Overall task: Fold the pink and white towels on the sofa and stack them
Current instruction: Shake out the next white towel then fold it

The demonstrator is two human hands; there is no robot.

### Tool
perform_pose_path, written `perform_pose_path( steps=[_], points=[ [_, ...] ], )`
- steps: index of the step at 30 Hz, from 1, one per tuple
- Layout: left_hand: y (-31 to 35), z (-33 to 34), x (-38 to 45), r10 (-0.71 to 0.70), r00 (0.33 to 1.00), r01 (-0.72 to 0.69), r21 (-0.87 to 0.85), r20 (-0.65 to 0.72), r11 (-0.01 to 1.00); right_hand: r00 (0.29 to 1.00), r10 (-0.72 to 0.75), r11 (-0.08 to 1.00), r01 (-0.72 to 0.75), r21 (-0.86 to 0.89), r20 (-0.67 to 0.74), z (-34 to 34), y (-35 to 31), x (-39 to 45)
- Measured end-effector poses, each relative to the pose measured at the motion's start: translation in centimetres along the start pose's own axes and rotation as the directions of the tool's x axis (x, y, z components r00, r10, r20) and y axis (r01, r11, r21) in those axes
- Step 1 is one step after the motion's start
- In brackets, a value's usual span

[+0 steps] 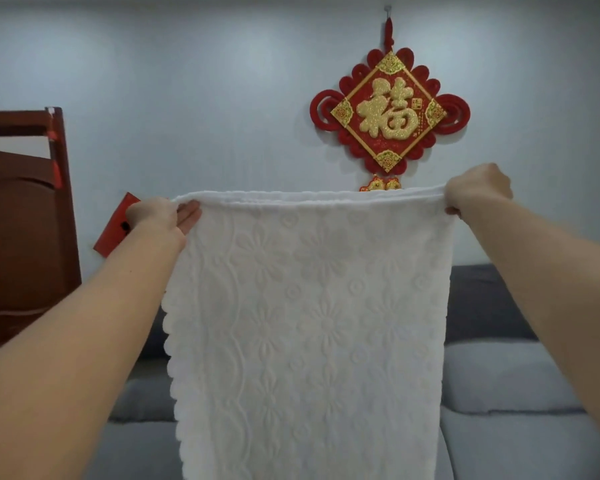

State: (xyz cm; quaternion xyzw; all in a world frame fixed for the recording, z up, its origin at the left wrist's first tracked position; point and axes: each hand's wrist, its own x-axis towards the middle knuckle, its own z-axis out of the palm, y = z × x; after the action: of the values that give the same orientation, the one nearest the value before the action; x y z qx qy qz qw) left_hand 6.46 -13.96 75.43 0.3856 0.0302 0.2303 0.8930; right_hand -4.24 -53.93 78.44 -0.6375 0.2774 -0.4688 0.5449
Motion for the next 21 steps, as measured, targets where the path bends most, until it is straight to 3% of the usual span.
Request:
perform_pose_path(
  steps=[3,5,8,12,14,17,21],
  points=[
    [1.3,-1.9,0.9,-0.038,0.999,0.039,0.040,-0.027,0.998,0.991,0.097,0.913,-0.127,0.388,0.096,1.7,-0.3,-0.5],
    [2.4,-3.5,1.2,-0.023,0.999,0.027,0.083,-0.049,0.996,0.993,0.096,0.875,-0.116,0.470,0.067,4.2,0.0,-2.0],
    [3.9,-7.3,2.4,-0.021,0.996,0.034,0.151,-0.093,0.988,0.994,0.058,0.888,-0.093,0.450,0.090,9.6,1.1,-4.5],
    [5.6,-16.2,6.5,-0.058,0.973,0.123,0.292,-0.222,0.948,0.931,0.095,0.926,-0.213,0.312,0.354,18.1,3.1,-9.3],
    [6.2,-21.6,8.4,-0.081,0.952,0.181,0.332,-0.295,0.926,0.859,0.182,0.938,-0.298,0.178,0.479,22.3,4.8,-12.9],
    [7.8,-29.3,11.2,-0.061,0.910,0.208,0.321,-0.411,0.924,0.698,0.291,0.925,-0.380,-0.006,0.654,28.1,7.2,-19.0],
    [14.8,-34.6,13.1,0.090,0.875,0.038,0.253,-0.476,0.967,0.558,0.236,0.912,-0.411,0.018,0.795,34.0,5.1,-25.8]
  ],
)
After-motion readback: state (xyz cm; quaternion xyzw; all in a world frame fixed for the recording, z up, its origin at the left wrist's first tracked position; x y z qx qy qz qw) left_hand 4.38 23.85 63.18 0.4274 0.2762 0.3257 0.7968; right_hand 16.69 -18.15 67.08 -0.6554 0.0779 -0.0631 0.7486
